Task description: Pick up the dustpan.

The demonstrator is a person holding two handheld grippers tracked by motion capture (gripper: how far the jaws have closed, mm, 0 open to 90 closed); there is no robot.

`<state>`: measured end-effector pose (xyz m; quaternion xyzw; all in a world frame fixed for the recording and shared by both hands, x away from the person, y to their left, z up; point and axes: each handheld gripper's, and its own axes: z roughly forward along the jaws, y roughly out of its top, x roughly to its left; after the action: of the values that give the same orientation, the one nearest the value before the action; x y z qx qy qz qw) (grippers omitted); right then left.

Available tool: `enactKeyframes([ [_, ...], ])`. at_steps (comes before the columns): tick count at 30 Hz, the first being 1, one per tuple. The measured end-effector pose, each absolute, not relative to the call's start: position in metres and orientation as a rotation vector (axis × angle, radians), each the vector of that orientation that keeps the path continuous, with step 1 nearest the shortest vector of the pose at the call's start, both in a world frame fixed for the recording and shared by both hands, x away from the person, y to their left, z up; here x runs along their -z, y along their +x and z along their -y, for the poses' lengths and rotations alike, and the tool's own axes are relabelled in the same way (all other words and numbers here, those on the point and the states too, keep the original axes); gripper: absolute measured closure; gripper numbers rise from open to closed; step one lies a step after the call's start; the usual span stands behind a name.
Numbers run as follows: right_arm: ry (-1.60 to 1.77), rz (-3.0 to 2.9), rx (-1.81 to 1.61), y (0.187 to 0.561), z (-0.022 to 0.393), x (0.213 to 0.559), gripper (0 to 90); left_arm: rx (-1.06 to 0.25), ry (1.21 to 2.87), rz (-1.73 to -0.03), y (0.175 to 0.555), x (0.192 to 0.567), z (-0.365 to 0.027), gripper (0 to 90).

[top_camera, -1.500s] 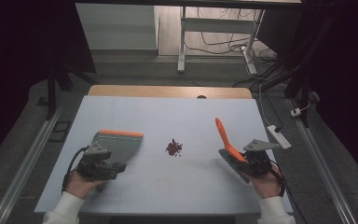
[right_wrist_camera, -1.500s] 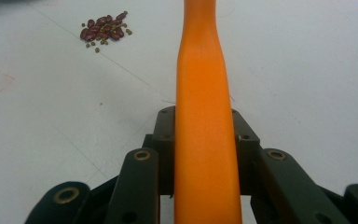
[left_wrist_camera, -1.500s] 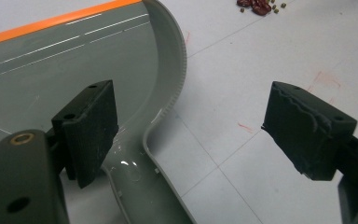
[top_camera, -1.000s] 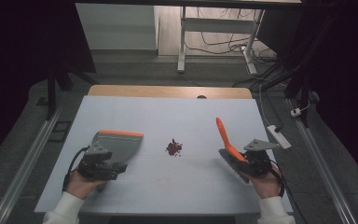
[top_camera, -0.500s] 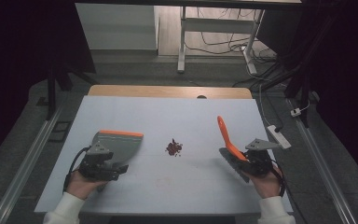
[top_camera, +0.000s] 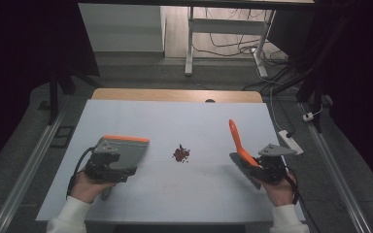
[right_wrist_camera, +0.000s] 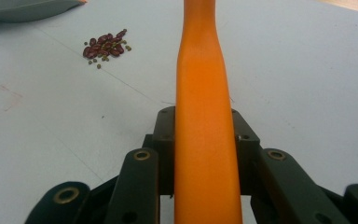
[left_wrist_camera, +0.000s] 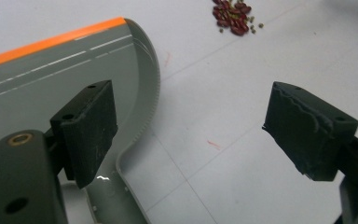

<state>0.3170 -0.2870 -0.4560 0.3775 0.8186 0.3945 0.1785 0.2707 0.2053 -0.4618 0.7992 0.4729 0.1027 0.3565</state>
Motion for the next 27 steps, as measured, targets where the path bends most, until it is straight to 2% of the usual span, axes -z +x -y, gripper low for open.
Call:
enactKeyframes([
  [12, 1.065, -2.324, -1.094, 0.317, 0.284, 0.458, 70.3, -0.272, 2.009, -1.456, 0.266, 0.467, -0.234, 18.2],
  [22, 1.063, -2.332, -1.089, 0.318, 0.284, 0.460, 70.3, -0.189, 1.985, -1.598, 0.267, 0.480, -0.246, 17.8],
  [27, 1.062, -2.336, -1.083, 0.318, 0.283, 0.461, 70.3, -0.136, 2.009, -1.611, 0.270, 0.489, -0.243, 16.9],
])
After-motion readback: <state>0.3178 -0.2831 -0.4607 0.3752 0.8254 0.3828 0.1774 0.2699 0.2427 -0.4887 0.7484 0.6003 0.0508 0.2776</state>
